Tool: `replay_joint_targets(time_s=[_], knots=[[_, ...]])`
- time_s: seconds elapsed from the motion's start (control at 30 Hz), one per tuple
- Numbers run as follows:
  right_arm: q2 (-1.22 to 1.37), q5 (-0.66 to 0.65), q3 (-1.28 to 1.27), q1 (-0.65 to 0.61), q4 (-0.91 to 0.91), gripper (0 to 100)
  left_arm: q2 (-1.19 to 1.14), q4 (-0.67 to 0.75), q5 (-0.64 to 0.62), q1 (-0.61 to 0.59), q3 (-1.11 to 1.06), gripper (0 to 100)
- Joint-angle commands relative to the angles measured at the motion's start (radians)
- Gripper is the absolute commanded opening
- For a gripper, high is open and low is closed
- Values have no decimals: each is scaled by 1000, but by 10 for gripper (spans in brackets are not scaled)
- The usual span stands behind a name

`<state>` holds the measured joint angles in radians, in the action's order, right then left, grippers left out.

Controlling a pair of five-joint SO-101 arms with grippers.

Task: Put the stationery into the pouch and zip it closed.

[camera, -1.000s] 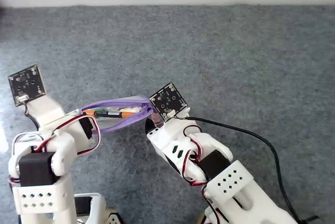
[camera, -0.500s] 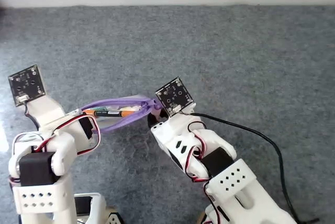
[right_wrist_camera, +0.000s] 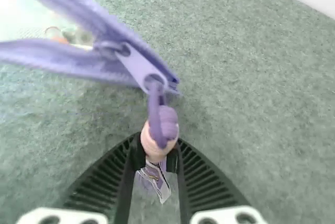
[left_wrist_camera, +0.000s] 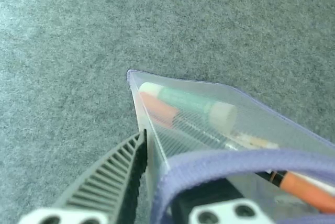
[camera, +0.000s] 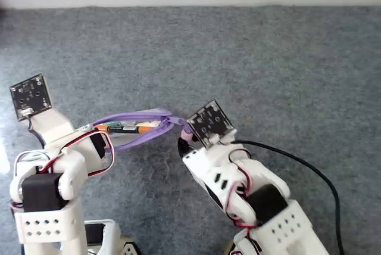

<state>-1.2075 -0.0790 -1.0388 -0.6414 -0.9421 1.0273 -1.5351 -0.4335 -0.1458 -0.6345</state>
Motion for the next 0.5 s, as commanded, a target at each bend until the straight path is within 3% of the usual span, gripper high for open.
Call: replay_joint_targets(time_s=[0.0, 0.23, 0.47], knots=[[-99, -43, 60, 5, -84, 7, -6, 15, -12, -3, 36, 70], [-237, -147, 100, 4, -229, 7, -15, 26, -83, 8, 90, 340], [-252, -184, 138, 4, -325, 7, -26, 203, -52, 192, 90, 367]])
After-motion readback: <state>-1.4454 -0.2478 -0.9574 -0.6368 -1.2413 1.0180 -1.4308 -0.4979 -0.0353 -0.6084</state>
